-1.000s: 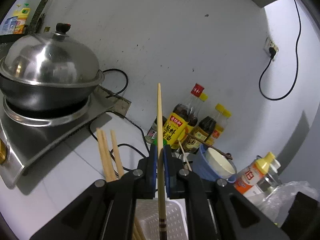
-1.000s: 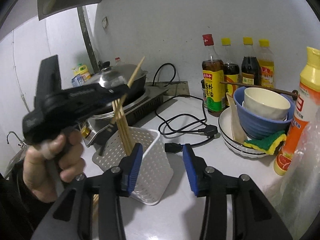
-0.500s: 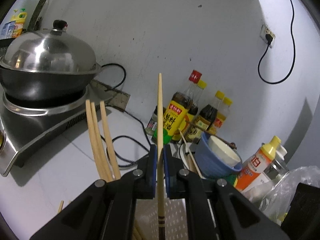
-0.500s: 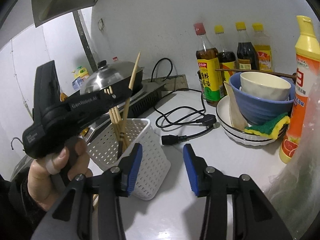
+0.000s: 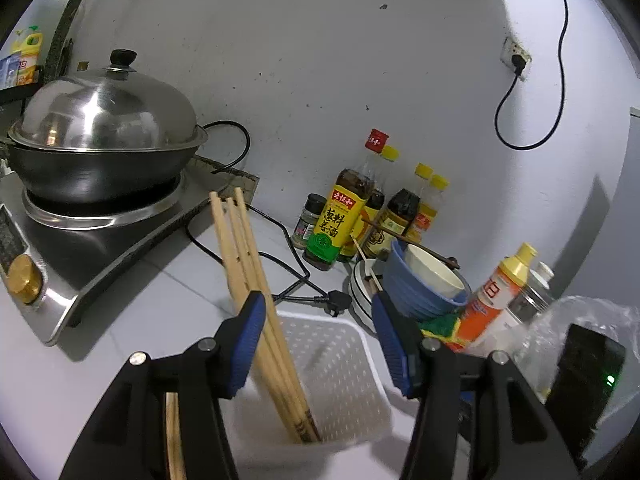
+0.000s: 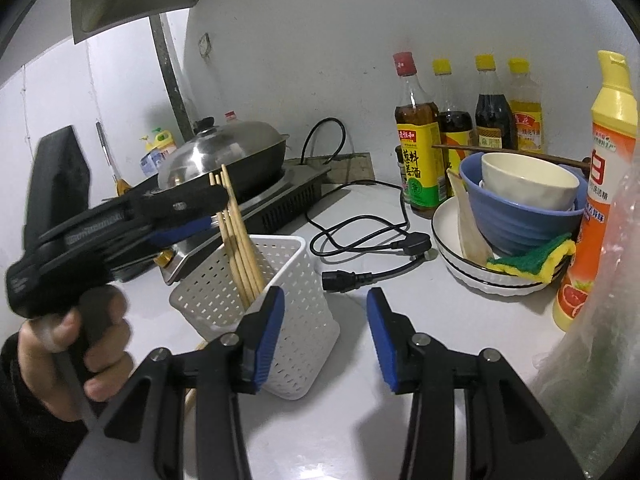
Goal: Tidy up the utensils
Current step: 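Open the right tool over the basket while the left tool lowers its chopstick in and opens, then move both open tools back down toward the loose chopsticks on the table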
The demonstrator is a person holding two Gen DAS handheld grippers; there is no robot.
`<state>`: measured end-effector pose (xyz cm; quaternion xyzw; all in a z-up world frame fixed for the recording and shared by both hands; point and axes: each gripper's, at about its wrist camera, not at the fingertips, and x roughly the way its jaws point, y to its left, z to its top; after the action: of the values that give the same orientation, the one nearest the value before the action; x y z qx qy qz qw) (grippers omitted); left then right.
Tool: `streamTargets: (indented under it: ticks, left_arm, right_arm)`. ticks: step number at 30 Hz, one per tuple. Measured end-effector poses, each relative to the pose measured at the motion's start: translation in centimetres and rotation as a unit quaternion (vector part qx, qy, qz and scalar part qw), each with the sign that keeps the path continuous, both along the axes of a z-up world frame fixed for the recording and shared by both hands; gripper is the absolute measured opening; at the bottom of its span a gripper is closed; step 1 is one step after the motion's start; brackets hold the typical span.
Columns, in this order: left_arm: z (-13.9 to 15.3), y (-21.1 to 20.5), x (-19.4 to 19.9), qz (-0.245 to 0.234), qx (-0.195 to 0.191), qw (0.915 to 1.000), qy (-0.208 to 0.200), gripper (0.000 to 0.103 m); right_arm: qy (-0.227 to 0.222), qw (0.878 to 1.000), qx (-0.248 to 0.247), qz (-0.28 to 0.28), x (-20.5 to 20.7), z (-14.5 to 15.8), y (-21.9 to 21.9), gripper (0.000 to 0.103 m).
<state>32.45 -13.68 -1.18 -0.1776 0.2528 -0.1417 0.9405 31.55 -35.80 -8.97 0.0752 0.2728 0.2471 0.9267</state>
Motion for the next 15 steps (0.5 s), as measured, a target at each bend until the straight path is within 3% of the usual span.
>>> streamTargets:
  ticks: [15]
  left_arm:
    - [0.1, 5.8, -5.5, 0.016, 0.009, 0.9998, -0.008, 0.059]
  right_arm:
    - [-0.013, 0.999, -0.045, 0.002, -2.8, 2.4, 3.3, 0.046]
